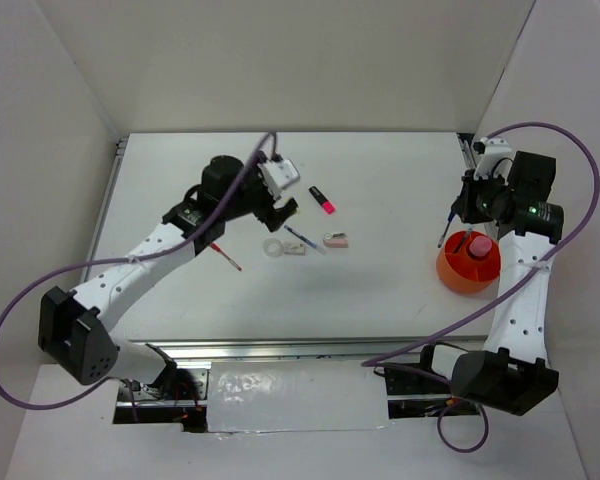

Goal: Sort the stationery into containers
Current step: Place the pen in the storage box.

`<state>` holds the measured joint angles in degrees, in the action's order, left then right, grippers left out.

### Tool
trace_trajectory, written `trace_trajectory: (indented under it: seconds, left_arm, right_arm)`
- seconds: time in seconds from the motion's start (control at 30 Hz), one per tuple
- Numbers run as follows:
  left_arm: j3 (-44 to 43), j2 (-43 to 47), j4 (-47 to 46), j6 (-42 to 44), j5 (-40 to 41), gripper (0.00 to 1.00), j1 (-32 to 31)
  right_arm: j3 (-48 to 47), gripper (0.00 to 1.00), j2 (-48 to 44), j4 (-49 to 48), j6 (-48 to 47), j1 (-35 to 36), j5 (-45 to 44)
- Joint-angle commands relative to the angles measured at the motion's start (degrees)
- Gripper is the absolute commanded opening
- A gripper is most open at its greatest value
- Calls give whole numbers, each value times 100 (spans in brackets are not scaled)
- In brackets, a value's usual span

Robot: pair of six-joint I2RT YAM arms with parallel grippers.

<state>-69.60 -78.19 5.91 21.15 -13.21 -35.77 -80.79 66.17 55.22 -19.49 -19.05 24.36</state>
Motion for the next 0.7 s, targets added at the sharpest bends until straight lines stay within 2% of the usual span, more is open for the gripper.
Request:
trace_trajectory:
  seconds: [0.0, 0.3, 0.57, 0.67]
  left_arm:
    - [-238, -126, 156, -1884, -575, 99, 815]
    - [175, -108, -99, -2062, -463, 99, 1440]
    - [211, -424, -3, -2431, -481, 99, 1836]
    - [184, -548, 68, -2510, -480, 99, 2038]
  right_arm:
    - [344, 0, 36, -1118, 575, -99, -940]
    - [951, 0, 133, -2085, 1368, -125, -1978]
    - [1197, 0, 387, -2314, 1465, -108, -2225]
    - [1277, 7, 432, -2375, 1553, -117, -2199]
